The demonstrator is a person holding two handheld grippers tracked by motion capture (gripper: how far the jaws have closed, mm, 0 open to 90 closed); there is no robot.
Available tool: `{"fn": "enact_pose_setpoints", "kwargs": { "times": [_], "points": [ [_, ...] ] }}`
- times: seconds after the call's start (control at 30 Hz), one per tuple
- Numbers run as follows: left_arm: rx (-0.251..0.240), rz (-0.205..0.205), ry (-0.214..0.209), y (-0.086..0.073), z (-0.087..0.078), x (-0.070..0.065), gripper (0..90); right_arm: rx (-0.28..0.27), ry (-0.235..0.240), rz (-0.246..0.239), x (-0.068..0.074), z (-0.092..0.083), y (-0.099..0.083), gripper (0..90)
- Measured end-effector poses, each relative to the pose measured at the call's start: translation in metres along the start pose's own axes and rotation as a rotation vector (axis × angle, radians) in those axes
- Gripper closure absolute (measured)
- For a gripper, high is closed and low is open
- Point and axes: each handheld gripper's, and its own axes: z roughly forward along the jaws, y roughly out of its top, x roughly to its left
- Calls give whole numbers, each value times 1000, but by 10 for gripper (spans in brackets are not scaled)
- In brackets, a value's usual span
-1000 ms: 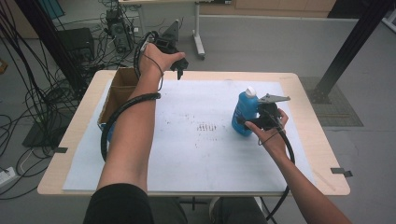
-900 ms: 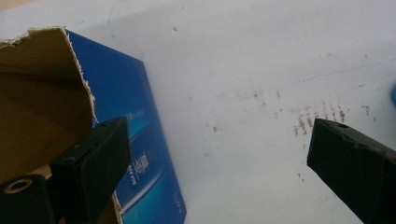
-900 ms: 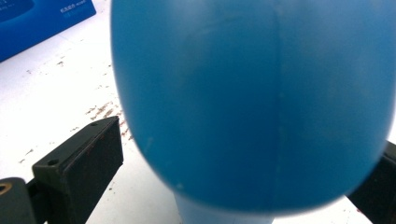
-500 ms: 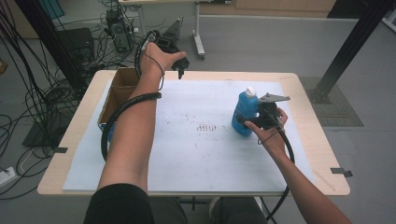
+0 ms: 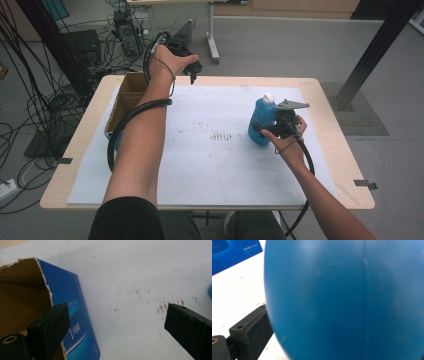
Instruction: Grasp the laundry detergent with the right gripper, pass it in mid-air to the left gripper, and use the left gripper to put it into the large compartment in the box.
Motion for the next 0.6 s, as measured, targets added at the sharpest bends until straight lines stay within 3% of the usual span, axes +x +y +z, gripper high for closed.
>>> {"fn": "enact_pose_setpoints", "kwargs": {
  "times": [0.6],
  "points": [
    [-4, 6, 1, 0, -1, -1, 69, -12, 6, -10, 2, 4, -2, 15]
  ]
}}
